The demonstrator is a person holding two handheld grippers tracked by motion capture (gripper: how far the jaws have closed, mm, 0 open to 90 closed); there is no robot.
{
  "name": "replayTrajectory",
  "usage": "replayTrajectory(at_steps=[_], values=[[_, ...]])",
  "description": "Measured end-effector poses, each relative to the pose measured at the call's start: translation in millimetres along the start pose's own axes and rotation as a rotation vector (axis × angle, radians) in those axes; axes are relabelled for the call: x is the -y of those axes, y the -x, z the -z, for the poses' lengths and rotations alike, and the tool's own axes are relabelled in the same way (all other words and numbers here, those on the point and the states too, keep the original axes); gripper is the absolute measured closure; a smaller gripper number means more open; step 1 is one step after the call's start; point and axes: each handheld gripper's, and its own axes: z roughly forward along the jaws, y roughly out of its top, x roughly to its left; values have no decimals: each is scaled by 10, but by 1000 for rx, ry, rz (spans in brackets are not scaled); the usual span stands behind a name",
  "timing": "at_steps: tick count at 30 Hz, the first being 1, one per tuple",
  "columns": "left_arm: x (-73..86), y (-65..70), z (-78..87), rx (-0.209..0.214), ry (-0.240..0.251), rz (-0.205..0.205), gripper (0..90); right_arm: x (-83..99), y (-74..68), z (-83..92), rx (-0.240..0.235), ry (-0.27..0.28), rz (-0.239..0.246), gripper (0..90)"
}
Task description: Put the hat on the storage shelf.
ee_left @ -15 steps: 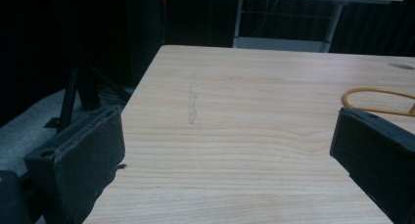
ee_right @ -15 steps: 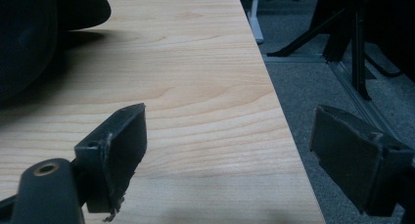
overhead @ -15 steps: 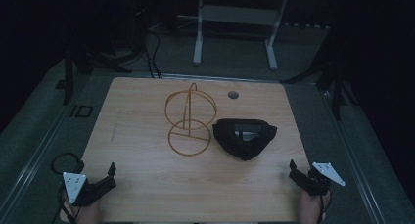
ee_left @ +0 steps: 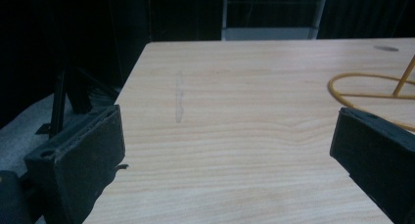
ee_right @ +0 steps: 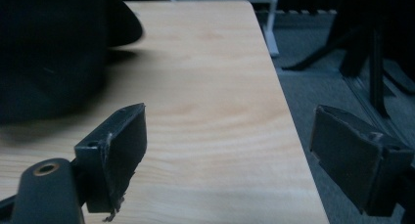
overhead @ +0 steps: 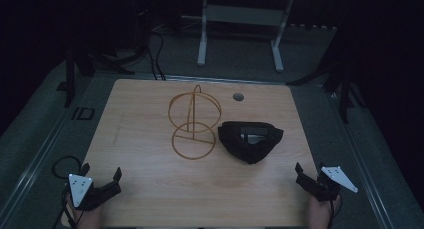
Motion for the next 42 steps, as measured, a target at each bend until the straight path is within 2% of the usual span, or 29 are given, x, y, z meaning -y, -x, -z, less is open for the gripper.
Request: replayTrajectory(at_steps=[1,4,6,8,9,10,11,13,14,17,18,19,21,22,25,28,31,34,35,37,38,39,40,41,42], values=[[-1,-3,3,10,-4,15,4,-51,-18,31,-9,8,4,138],[-9,-2,9,27,-8,26,4,-199,-82,116,-41,43,11,136],[-20,8,11,30,-14,33,5,-337,-153,170,-84,68,10,129],[-26,18,16,39,-13,38,4,-381,-180,180,-102,75,6,124],[-32,22,20,50,-17,41,5,-420,-206,191,-119,90,8,124],[-40,28,21,57,-30,40,5,-509,-269,195,-158,89,5,124],[-49,41,25,50,-44,34,5,-509,-269,195,-158,89,5,124],[-69,59,36,68,-51,36,4,-597,-330,184,-230,78,-9,120],[-76,72,41,64,-53,32,4,-634,-369,171,-267,66,-11,109],[-82,102,49,76,-53,38,5,-700,-533,140,-360,68,35,102],[-80,110,48,76,-53,39,5,-717,-659,78,-387,50,61,102],[-78,114,44,80,-60,36,5,-717,-659,78,-387,50,61,102],[-74,122,37,79,-60,35,4,-699,-768,7,-400,39,71,102],[-74,123,36,80,-60,36,5,-686,-821,-29,-393,29,74,103],[-76,115,41,73,-62,32,4,-611,-959,-121,-409,-5,57,118],[-75,106,41,68,-58,33,4,-505,-1110,-207,-407,-39,86,132],[-75,104,43,65,-54,37,5,-451,-1210,-325,-387,-80,104,135],[-77,108,44,62,-51,36,4,-441,-1288,-433,-324,-101,122,182],[-77,108,45,59,-51,35,4,-441,-1303,-457,-298,-94,125,281],[-76,102,43,59,-51,37,4,-448,-1325,-522,-257,-100,134,388],[-76,97,43,54,-50,41,5,-452,-1322,-544,-245,-91,131,525],[-77,89,45,55,-50,45,5,-457,-1318,-563,-234,-83,132,592],[-77,85,48,53,-50,47,5,-481,-1302,-604,-228,-75,141,763],[-77,82,50,48,-48,48,5,-481,-1302,-604,-228,-75,141,763],[-77,77,50,49,-48,49,4,-495,-1285,-625,-232,-77,143,804]])
